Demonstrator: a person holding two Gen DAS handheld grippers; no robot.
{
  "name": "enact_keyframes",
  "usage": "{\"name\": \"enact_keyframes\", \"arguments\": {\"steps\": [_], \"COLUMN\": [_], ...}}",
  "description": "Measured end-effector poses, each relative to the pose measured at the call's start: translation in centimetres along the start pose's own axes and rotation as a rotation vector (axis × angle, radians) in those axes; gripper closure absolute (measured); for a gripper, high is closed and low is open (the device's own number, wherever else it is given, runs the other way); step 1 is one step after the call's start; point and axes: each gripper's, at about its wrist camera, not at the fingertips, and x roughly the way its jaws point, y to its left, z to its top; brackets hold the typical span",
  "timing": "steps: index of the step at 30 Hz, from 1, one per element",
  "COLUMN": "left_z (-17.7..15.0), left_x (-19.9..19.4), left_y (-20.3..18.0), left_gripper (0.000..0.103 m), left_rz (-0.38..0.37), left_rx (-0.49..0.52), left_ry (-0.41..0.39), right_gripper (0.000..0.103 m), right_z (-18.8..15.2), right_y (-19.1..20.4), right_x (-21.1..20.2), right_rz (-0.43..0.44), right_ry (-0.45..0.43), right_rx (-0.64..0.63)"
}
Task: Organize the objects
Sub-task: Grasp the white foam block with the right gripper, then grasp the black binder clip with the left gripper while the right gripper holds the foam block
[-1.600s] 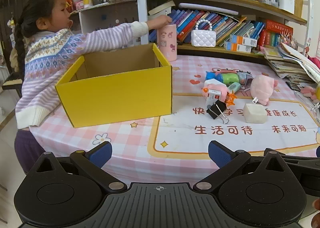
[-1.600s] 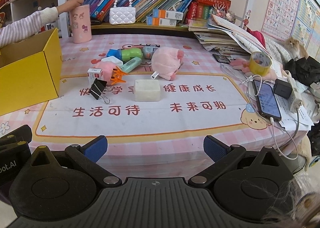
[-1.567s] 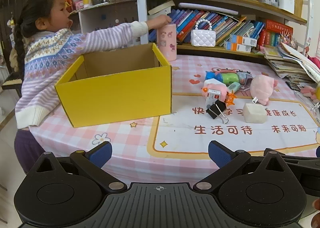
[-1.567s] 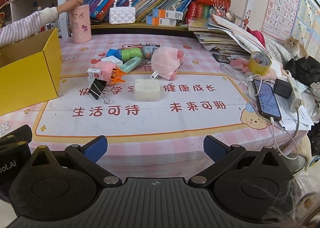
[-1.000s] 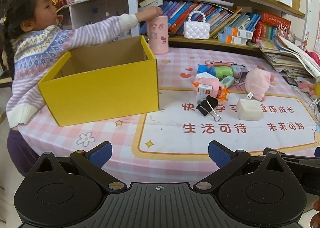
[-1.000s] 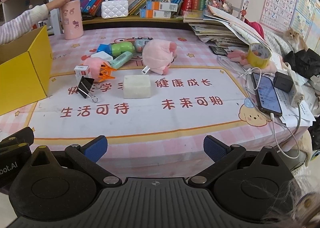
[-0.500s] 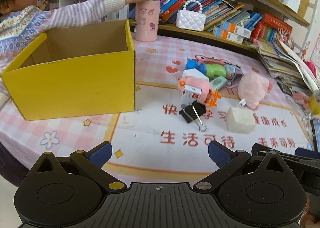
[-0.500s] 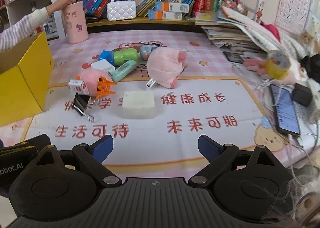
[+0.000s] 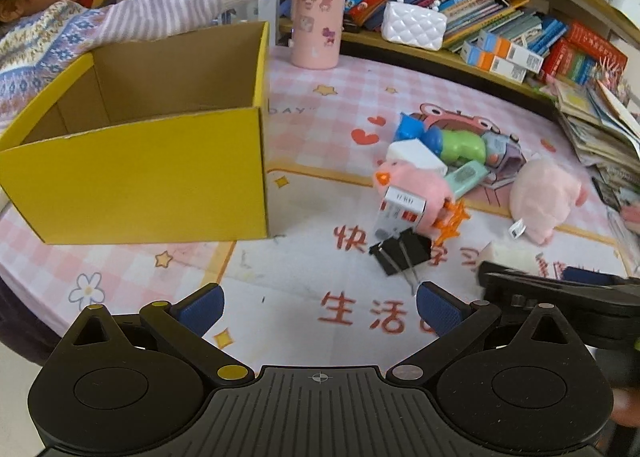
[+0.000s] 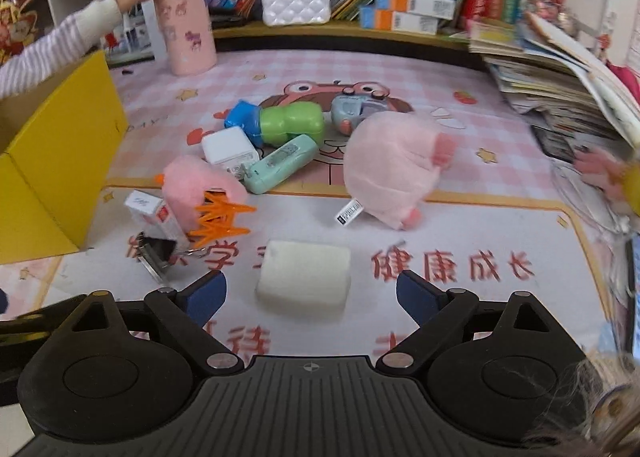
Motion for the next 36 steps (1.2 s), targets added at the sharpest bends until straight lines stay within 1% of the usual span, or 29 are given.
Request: {"name": "enact_keyframes", "arguments": {"steps": [1, 2, 3, 4, 5, 6, 8, 10, 11, 13, 14, 16, 17, 18, 19, 23, 28, 30, 33, 36], "left_z": [0.1, 0.3, 0.4, 0.6, 0.8, 1.0, 1.4, 1.8, 2.0, 2.2, 2.3, 2.4, 2.4, 2.5, 2.5, 2.3, 1.9, 1.5, 0.8, 0.1], "left_x": [0.0, 0.1, 0.3, 0.6, 0.8, 1.2, 2.0, 3.0, 3.6, 4.7, 5.3, 6.4, 6.8, 7.1, 7.3, 7.3, 5.6, 5.0, 4.3, 3.3], "left_y": [-0.2, -0.4, -0.6, -0.8, -1.0, -1.2, -1.7, -2.3, -2.6, -3.5, -4.0, -5.2, -5.8, -6.1, -6.3, -6.5, -6.7, -6.6, -6.1, -5.5], "left_gripper": [0.001, 0.001, 0.002, 0.003, 0.005, 0.007, 0.013, 0.021, 0.022, 0.034, 0.038, 0.05, 0.053, 0.061, 0.065, 0.066, 0.066, 0.066, 0.066, 0.066], "left_rz": [0.008, 0.012, 0.014, 0.011, -0.001, -0.016, -0.037, -0.055, -0.063, -0.067, -0.064, -0.041, -0.024, -0.01, 0.005, 0.017, -0.001, -0.015, -0.053, -0.086], "left_rx": [-0.003, -0.007, -0.012, -0.02, -0.033, -0.048, -0.07, -0.083, -0.087, -0.07, -0.047, 0.013, 0.048, 0.07, 0.09, 0.119, 0.119, 0.101, 0.049, 0.023], "left_ry": [-0.003, -0.003, 0.003, 0.008, 0.012, 0.019, 0.027, 0.035, 0.041, 0.054, 0.064, 0.084, 0.091, 0.09, 0.089, 0.074, 0.067, 0.079, 0.101, 0.102], "right_gripper": [0.011, 0.017, 0.025, 0.03, 0.043, 0.05, 0.053, 0.054, 0.055, 0.055, 0.055, 0.055, 0.055, 0.055, 0.055, 0.055, 0.055, 0.055, 0.055, 0.055], "right_z": [0.2, 0.4, 0.6, 0.7, 0.7, 0.7, 0.7, 0.8, 0.9, 1.0, 1.0, 0.9, 0.8, 0.7, 0.7, 0.4, 0.2, 0.0, -0.4, -1.0], "right_y": [-0.1, -0.2, -0.2, -0.4, -0.6, -0.7, -1.3, -2.2, -2.8, -3.9, -4.4, -5.2, -5.6, -6.0, -6.3, -6.9, -7.3, -7.2, -6.8, -6.1], "right_x": [0.6, 1.2, 1.6, 2.1, 2.6, 2.8, 2.5, 2.1, 1.7, 1.0, 0.7, 0.1, -0.3, -0.5, -0.6, -0.8, -1.1, -1.0, -0.9, -1.1], "right_rz": [0.009, 0.024, 0.038, 0.056, 0.07, 0.08, 0.112, 0.111, 0.109, 0.106, 0.104, 0.104, 0.107, 0.112, 0.116, 0.125, 0.123, 0.125, 0.129, 0.134], "right_ry": [0.01, 0.023, 0.034, 0.053, 0.072, 0.075, 0.066, 0.064, 0.061, 0.055, 0.051, 0.045, 0.043, 0.044, 0.047, 0.051, 0.042, 0.052, 0.071, 0.084], "right_rx": [-0.007, -0.013, -0.02, -0.032, -0.046, -0.056, -0.075, -0.059, -0.054, -0.047, -0.043, -0.028, -0.02, -0.013, -0.009, -0.01, 0.0, 0.004, 0.002, -0.003]}}
